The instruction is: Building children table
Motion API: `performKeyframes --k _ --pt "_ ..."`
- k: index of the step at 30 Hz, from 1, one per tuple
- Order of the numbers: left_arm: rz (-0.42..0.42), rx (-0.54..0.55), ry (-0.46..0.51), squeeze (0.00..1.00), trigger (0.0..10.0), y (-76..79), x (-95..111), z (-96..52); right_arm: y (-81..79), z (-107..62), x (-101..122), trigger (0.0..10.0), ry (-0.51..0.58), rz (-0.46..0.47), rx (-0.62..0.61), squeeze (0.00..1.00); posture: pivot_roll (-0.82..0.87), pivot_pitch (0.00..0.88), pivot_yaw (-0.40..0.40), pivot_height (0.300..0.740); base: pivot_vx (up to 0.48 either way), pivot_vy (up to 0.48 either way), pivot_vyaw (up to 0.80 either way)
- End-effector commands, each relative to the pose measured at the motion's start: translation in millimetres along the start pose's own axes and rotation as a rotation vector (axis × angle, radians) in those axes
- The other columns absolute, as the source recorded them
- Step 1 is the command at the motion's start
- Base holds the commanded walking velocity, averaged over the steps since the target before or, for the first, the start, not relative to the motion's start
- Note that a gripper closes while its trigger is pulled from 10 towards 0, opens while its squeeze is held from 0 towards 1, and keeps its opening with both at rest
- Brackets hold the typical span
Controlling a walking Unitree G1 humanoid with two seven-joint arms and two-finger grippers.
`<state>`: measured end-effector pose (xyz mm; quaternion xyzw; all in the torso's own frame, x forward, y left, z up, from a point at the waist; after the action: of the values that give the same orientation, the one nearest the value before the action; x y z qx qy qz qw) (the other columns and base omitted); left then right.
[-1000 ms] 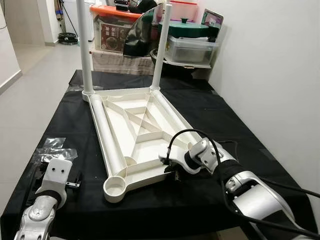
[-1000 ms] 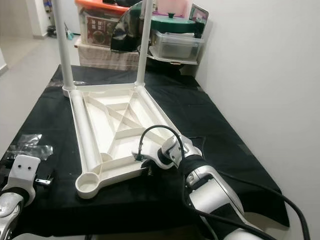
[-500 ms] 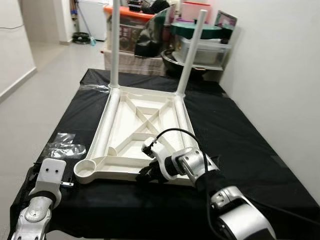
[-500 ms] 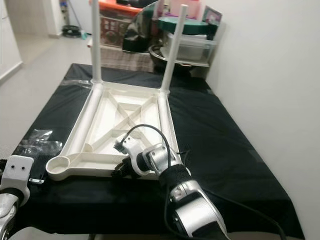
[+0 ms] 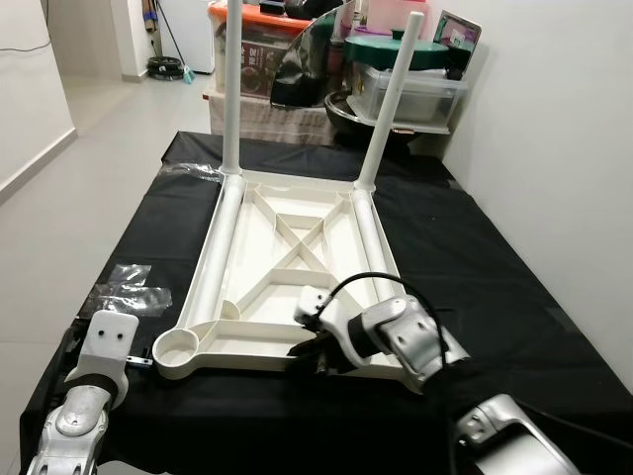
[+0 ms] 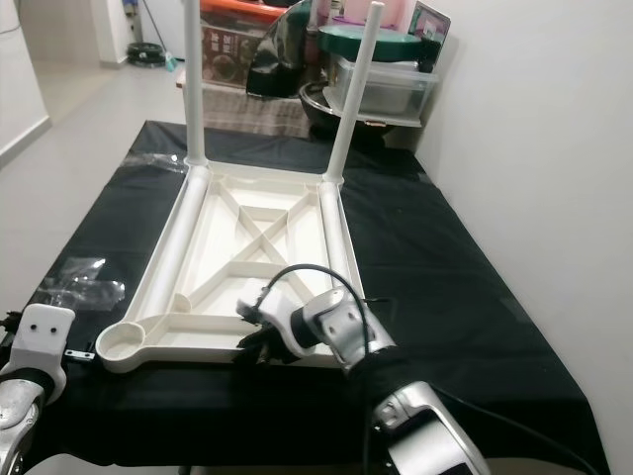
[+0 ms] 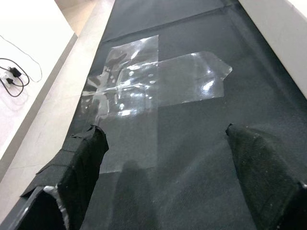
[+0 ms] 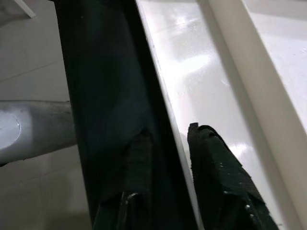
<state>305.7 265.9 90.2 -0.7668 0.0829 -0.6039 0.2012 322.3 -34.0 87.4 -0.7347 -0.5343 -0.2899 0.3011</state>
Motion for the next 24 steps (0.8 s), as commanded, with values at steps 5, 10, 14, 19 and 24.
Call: performKeyframes --k 5,10,14,19,24 --pt "0.002 -0.058 -0.035 0.00 10.0 17.5 -9 -0.8 -32.9 -9.7 24 10.0 0.089 -0.026 0.120 1.00 0.08 0.000 -0.139 0.740 0.000 0.000 0.00" --pt "0.004 -0.059 -0.034 0.00 10.0 16.6 -9 -0.5 -45.0 -23.6 43 10.0 0.163 -0.061 0.175 1.00 0.08 0.000 -0.132 0.740 0.000 0.000 0.00" --pt "0.004 -0.051 -0.021 0.00 10.0 14.8 -6 0.9 -44.0 -40.0 67 10.0 0.251 -0.075 0.168 1.00 0.08 0.000 -0.132 0.740 0.000 0.000 0.00" --pt "-0.014 -0.002 0.044 0.00 10.0 6.2 9 2.7 -3.1 -50.3 104 10.0 0.445 0.043 -0.063 1.00 0.09 0.000 -0.132 0.740 0.000 0.000 0.00" --pt "-0.028 0.082 0.181 0.00 10.0 -12.4 42 0.4 58.3 -62.2 111 10.0 0.634 0.282 -0.471 0.72 0.10 0.000 -0.128 0.740 0.000 0.000 0.00"
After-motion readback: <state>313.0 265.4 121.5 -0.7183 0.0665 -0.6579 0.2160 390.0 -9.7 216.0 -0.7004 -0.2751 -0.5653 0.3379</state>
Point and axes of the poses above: a point about 5 cm out from each wrist's last joint towards the gripper, its own z axis pointing out of the wrist towards the gripper, its own x axis along the axis of the wrist's last joint, y = z × x, the point moved 6 cm from there along z, pointing out of the wrist towards the gripper, and after that the axes turned 2 degrees about z, right-handed, at the moved point
